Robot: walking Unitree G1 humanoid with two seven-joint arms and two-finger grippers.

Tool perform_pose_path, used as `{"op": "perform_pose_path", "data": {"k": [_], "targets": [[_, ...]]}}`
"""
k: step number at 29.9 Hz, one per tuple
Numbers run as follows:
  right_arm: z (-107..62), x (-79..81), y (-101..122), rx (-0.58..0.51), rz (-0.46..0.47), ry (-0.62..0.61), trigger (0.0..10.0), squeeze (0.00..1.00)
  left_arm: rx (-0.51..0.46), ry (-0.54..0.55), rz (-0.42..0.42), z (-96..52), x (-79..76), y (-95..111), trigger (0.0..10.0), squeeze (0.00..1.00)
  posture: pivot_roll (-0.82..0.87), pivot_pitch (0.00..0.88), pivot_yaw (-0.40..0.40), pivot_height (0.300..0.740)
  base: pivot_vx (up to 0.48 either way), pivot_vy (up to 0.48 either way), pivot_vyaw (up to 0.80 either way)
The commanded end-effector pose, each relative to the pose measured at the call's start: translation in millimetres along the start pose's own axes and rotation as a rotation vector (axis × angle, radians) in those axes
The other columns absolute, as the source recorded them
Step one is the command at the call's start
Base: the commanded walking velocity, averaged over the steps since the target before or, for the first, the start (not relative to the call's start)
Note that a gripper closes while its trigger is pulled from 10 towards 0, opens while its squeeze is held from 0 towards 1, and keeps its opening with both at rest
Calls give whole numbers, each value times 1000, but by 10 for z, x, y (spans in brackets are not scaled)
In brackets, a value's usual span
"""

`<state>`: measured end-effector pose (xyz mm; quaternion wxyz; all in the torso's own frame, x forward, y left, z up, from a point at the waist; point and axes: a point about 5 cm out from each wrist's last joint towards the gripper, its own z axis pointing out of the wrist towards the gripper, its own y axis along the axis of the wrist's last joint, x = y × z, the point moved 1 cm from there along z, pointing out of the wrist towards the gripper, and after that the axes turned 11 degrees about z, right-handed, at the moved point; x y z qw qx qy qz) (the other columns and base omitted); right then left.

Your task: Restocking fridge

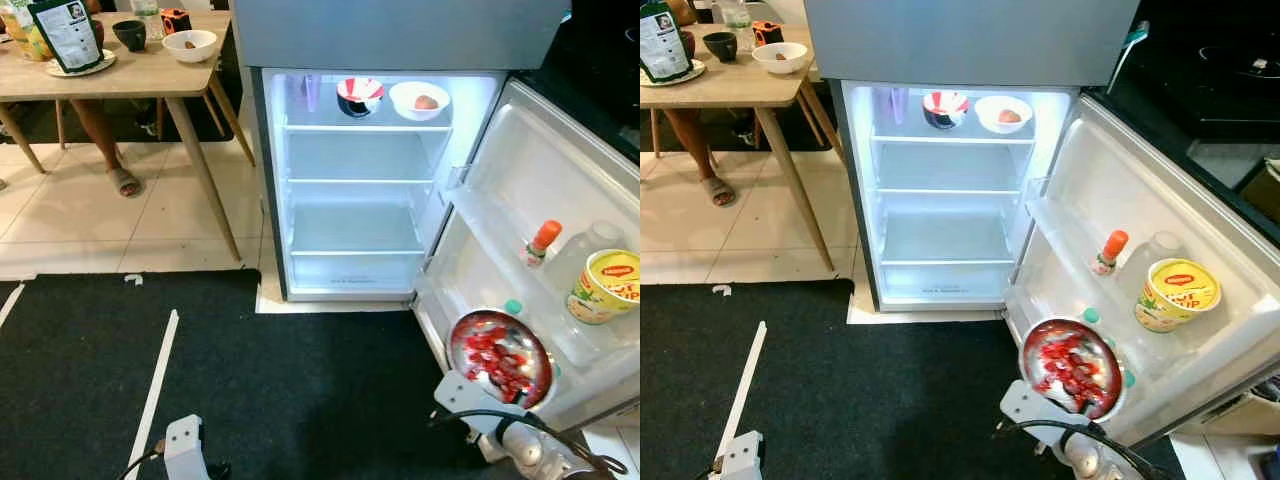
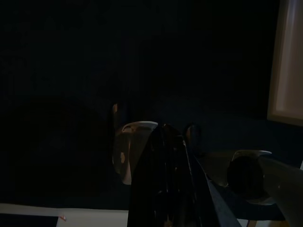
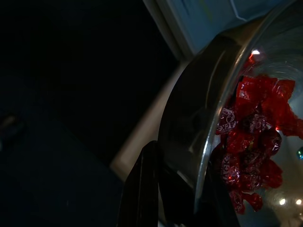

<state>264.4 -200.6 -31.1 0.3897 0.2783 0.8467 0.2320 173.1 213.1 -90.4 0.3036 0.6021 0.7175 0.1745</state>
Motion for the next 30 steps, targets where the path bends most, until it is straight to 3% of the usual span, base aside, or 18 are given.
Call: {"op": "perform_pose_path", "data": {"k": [1,6,11,23,26,30], "targets": [[2,89,55,-43,-30,40,10000,0,27,-4,-10,-15,-19,-97,10000,0,-77,118,-10,740,0,0,0],[49,185,355,-196,-88,109,10000,0,30,-9,-13,-11,-42,-112,10000,0,-81,119,-10,740,0,0,0],[94,-90,629,-294,-138,48,10000,0,37,-13,-17,-10,-59,-134,10000,0,-89,117,-15,740,0,0,0],[80,-381,472,-182,-169,-12,10000,0,32,-7,-32,-9,-65,-140,10000,0,-82,118,-23,740,0,0,0],[52,-550,339,-93,-191,-66,10000,0,37,-6,-30,-18,-56,-162,10000,0,-83,117,-24,740,0,0,0],[22,-681,294,-69,-167,-118,10000,0,39,-7,-30,-19,-59,-169,10000,0,-83,118,-24,740,0,0,0]]}}
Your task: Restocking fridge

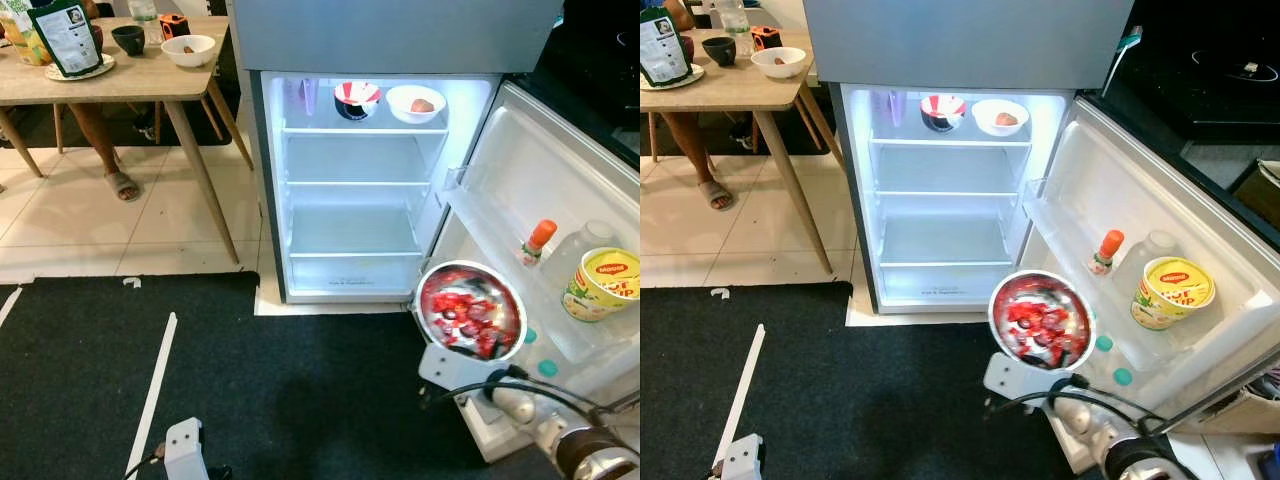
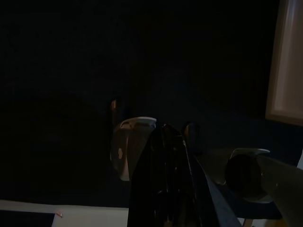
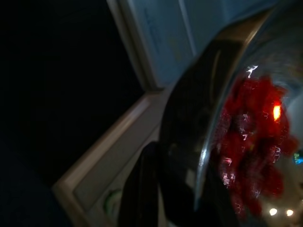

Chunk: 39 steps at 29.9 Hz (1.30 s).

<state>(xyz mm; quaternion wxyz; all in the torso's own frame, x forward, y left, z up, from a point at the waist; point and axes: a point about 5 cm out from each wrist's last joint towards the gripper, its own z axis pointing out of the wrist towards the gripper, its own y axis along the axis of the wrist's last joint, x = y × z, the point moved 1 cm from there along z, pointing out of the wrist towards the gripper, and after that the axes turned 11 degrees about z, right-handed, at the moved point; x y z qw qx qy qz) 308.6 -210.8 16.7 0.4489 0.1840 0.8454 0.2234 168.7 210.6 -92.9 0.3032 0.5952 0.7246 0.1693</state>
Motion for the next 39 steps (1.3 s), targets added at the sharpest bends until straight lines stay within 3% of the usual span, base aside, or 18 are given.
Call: {"op": "perform_pose_path", "data": {"k": [1,3,9,16,21,24,26,27,28,30,32,33,34,35,36,37,38,39], "targets": [[-37,-157,-94,41,32,-74,10000,0,33,-9,-8,-11,-43,-117,10000,0,-83,118,-25,740,0,0,0],[-68,-266,-170,84,54,-119,10000,0,35,-10,-10,-10,-50,-123,10000,0,-83,117,-25,740,0,0,0],[-88,-336,-213,108,73,-148,10000,0,34,-12,-11,-8,-56,-123,10000,0,-83,117,-25,740,0,0,0],[-253,-586,-526,276,141,-247,10000,0,34,-10,-10,-14,-41,-124,10000,0,-78,119,-24,740,0,0,0],[-254,-558,-531,272,149,-230,10000,0,35,-7,-8,-19,-27,-123,10000,0,-76,116,-24,740,0,0,0],[-180,-220,-464,235,159,-113,10000,0,37,-6,-4,-20,-21,-122,10000,0,-77,114,-23,740,0,0,0],[-180,-220,-464,235,159,-113,10000,0,37,-6,-4,-20,-21,-122,10000,0,-77,114,-23,740,0,0,0],[-168,-97,-461,237,162,-80,10000,0,37,-6,-3,-20,-22,-121,10000,0,-78,109,-23,740,0,0,0],[-168,-97,-461,237,162,-80,10000,0,37,-6,-3,-20,-22,-121,10000,0,-78,109,-23,740,0,0,0],[-196,368,-515,276,203,19,10000,0,36,-10,-2,-10,-39,-110,10000,0,-76,106,-25,740,0,0,0],[-196,368,-515,276,203,19,10000,0,36,-10,-2,-10,-39,-110,10000,0,-76,106,-25,740,0,0,0],[-233,581,-544,297,223,62,10000,0,35,-12,-1,-6,-46,-105,10000,0,-76,106,-25,740,0,0,0],[-233,581,-544,297,223,62,10000,0,35,-12,-1,-6,-46,-105,10000,0,-76,106,-25,740,0,0,0],[-282,760,-581,321,244,94,10000,0,35,-12,0,-4,-50,-104,10000,0,-73,105,-25,740,0,0,0],[-282,760,-581,321,244,94,10000,0,35,-12,0,-4,-50,-104,10000,0,-73,105,-25,740,0,0,0],[-340,905,-629,350,284,115,10000,0,36,-11,1,-4,-48,-104,10000,0,-71,107,-24,740,0,0,0],[-340,905,-629,350,284,115,10000,0,36,-11,1,-4,-48,-104,10000,0,-71,107,-24,740,0,0,0],[-391,1020,-666,377,324,129,10000,0,38,-9,1,-5,-46,-106,10000,0,-71,107,-24,740,0,0,0]]}}
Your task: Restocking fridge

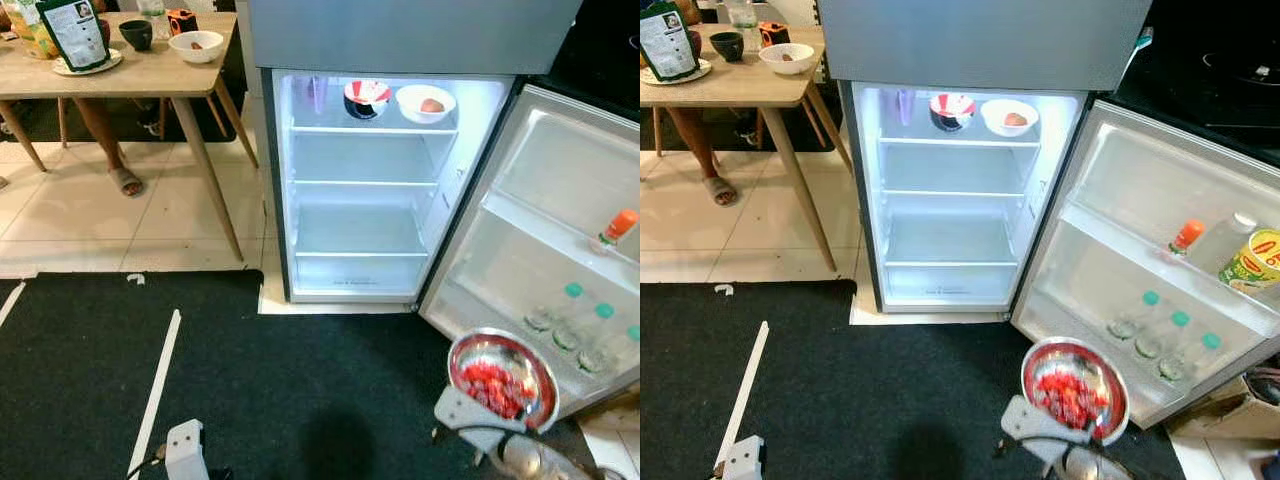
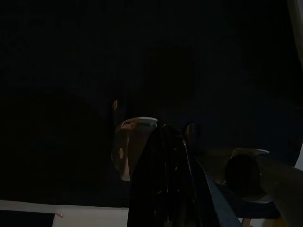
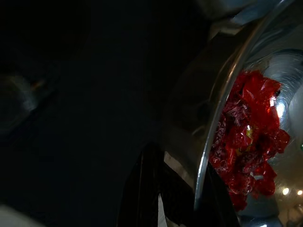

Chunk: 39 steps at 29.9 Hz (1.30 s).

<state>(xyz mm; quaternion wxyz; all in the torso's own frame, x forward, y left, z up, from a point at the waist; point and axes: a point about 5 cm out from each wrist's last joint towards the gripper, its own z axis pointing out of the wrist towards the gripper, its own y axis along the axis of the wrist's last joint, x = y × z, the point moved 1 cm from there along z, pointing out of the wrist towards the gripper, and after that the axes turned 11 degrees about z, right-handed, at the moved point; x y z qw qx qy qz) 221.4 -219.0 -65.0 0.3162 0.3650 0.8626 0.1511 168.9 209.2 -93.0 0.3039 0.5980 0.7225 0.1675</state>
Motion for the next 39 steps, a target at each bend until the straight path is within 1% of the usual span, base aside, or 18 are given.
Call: {"op": "perform_pose_path", "data": {"k": [1,2,3,4,5,6,7,9,11,12,16,18,29,31,34,39], "targets": [[-16,30,-81,30,30,-4,10000,0,35,-4,-4,-9,-33,-103,10000,0,-71,107,-24,740,0,0,0],[-43,185,-189,67,81,33,10000,0,37,-2,-4,-11,-30,-109,10000,0,-70,109,-24,740,0,0,0],[-43,185,-189,67,81,33,10000,0,37,-2,-4,-11,-30,-109,10000,0,-70,109,-24,740,0,0,0],[-66,293,-262,96,89,62,10000,0,36,-2,-8,-10,-35,-110,10000,0,-66,107,-26,740,0,0,800],[-66,293,-262,96,89,62,10000,0,36,-2,-8,-10,-35,-110,10000,0,-66,107,-26,740,0,0,800],[-82,344,-313,118,102,71,10000,0,32,-1,-12,-8,-38,-108,10000,0,-61,108,-28,740,0,0,800],[-82,344,-313,118,102,71,10000,0,32,-1,-12,-8,-38,-108,10000,0,-61,108,-28,740,0,0,800],[-113,420,-404,158,99,73,10000,0,31,-4,-12,-7,-47,-112,10000,0,-56,107,-28,740,0,0,800],[-113,420,-404,158,99,73,10000,0,31,-4,-12,-7,-47,-112,10000,0,-56,107,-28,740,0,0,800],[-142,452,-482,191,137,48,10000,0,32,-10,-9,-8,-55,-120,10000,0,-56,104,-27,740,0,0,0],[-157,463,-524,210,169,33,10000,0,31,-13,-7,-10,-55,-123,10000,0,-54,103,-28,740,0,0,0],[-170,498,-551,221,185,40,10000,0,29,-31,-13,-10,-67,-125,10000,0,-54,91,-29,740,0,-142,0],[-184,538,-580,238,204,50,10000,0,21,-43,-25,12,-106,-93,10000,0,-54,84,-30,740,22,-434,0],[-185,534,-582,237,206,49,10000,0,26,-11,-26,12,-86,-95,10000,0,-57,84,-30,740,0,0,0],[-186,533,-582,235,208,50,10000,0,30,3,-20,6,-70,-109,10000,0,-59,86,-30,740,0,0,0],[-180,525,-569,228,206,50,10000,0,34,-5,-32,-2,-75,-136,10000,0,-59,86,-30,740,0,0,0]]}}
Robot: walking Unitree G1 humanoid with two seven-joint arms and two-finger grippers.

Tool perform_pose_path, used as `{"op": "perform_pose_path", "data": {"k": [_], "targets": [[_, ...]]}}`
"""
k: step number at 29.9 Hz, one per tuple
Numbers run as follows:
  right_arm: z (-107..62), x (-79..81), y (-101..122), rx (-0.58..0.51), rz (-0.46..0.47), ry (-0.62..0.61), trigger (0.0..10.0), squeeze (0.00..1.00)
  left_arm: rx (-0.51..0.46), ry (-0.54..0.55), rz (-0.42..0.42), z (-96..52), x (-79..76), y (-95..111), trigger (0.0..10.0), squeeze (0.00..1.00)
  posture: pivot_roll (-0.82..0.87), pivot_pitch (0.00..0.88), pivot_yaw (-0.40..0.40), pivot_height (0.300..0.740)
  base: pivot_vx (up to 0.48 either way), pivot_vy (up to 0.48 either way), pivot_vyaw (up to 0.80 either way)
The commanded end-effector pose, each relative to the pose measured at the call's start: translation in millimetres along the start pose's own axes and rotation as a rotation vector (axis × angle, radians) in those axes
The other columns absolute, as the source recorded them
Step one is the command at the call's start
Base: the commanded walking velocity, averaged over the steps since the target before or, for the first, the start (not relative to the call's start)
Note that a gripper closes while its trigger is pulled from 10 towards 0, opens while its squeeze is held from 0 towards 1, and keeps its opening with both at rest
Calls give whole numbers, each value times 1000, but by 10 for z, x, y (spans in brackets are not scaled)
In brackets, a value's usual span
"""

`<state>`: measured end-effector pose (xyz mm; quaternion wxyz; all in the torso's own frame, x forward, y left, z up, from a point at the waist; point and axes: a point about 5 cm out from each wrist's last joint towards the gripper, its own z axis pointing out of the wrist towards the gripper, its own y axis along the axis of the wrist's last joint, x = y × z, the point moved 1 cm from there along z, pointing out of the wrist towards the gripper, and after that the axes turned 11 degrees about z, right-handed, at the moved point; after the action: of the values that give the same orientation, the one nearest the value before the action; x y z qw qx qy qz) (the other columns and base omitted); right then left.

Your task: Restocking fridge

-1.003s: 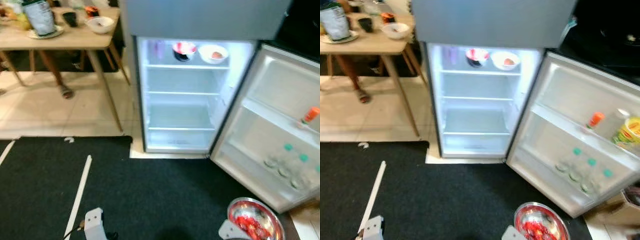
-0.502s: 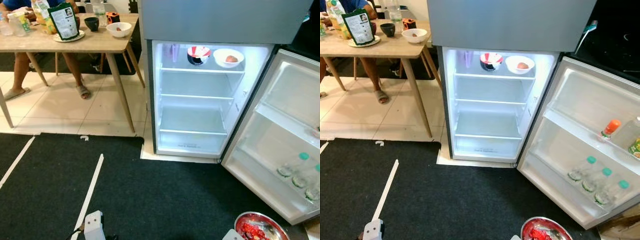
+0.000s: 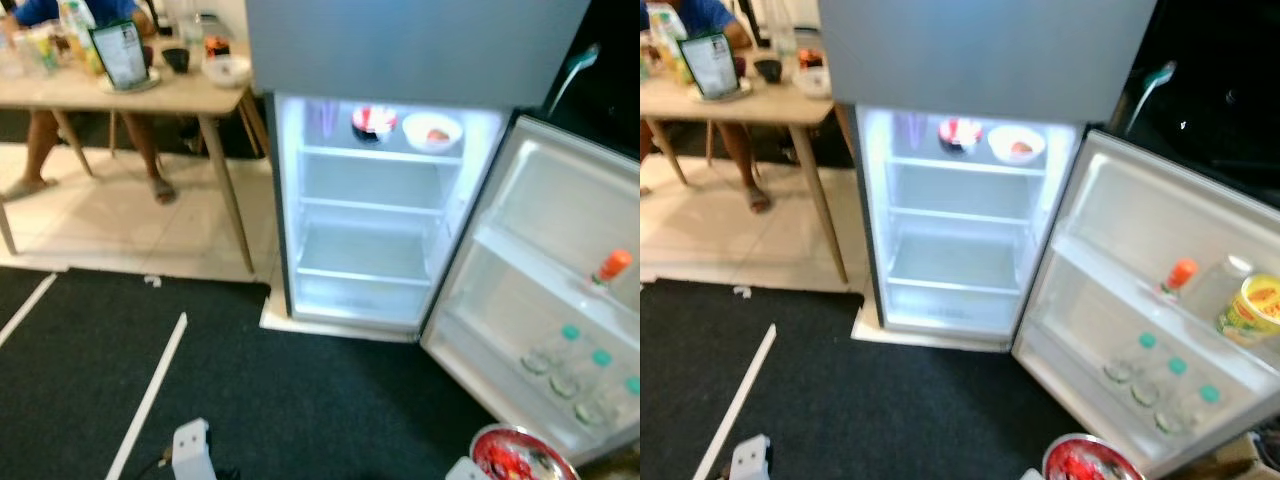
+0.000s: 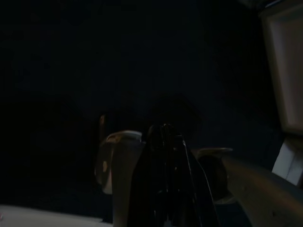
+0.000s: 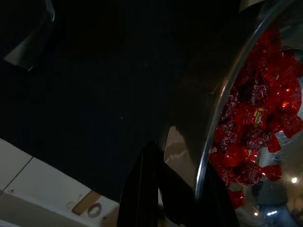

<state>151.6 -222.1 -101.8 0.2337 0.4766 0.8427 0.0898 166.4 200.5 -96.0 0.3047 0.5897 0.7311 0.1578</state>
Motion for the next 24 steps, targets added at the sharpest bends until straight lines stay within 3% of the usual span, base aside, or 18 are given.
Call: {"op": "perform_pose_path", "data": {"k": [1,4,11,15,24], "targets": [[1,14,6,-4,12,0,10000,0,22,-6,-6,-19,-2,-81,10000,0,-59,86,-30,740,0,0,0],[1,14,10,-6,12,0,10000,0,15,-31,-3,-16,-21,-73,10000,0,-59,88,-29,740,0,0,0],[2,15,16,-9,13,1,10000,0,12,-42,8,-13,-29,-59,10000,0,-59,88,-27,740,0,-461,0],[3,21,23,-13,12,4,10000,0,33,17,19,-16,21,-66,10000,0,-60,90,-25,740,0,0,0],[7,20,55,-23,-4,9,10000,0,46,23,14,-23,32,-88,10000,0,-60,92,-24,740,0,0,0]]}}
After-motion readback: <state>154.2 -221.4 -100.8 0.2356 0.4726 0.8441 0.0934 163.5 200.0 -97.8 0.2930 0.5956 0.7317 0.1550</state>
